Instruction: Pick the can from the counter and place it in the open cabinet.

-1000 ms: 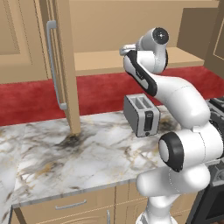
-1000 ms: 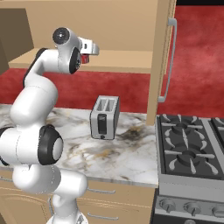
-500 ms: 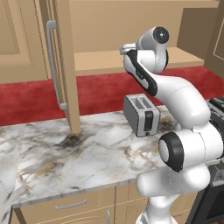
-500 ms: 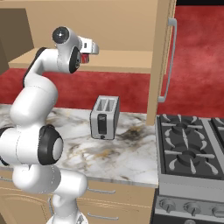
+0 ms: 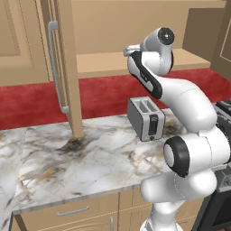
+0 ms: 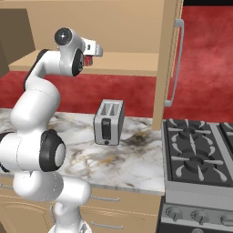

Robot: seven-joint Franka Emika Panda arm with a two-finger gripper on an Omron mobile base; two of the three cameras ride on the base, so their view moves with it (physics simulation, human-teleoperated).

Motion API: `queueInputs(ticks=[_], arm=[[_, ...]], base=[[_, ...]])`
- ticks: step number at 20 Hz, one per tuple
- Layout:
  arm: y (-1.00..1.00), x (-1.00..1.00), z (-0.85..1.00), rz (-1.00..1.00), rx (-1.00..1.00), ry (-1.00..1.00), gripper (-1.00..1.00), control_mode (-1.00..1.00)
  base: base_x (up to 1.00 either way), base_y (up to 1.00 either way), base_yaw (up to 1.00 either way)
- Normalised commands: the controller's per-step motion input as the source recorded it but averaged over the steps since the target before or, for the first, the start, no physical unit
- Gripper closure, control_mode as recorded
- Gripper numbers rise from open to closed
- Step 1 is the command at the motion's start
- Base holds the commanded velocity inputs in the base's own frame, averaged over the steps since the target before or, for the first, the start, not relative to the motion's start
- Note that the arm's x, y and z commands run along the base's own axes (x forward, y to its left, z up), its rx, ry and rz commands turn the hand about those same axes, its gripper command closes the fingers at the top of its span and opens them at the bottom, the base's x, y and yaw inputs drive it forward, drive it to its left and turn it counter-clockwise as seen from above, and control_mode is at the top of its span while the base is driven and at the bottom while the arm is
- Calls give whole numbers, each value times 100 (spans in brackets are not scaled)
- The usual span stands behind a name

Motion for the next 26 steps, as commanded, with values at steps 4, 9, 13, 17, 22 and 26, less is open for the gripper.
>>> queueInputs(ticks=[4,9,13,17,22,26], arm=[[0,0,0,0,0,0,-100,-100],[0,-20,4,0,0,0,-100,-100],[0,-59,14,0,0,-5,-100,-100],[0,-80,16,0,0,-5,-100,-100],[0,-96,2,0,0,0,-100,-100],[0,-100,0,0,0,0,-100,-100]], base=[[0,0,0],[0,0,0],[0,0,0],[0,0,0],[0,0,0],[0,0,0]])
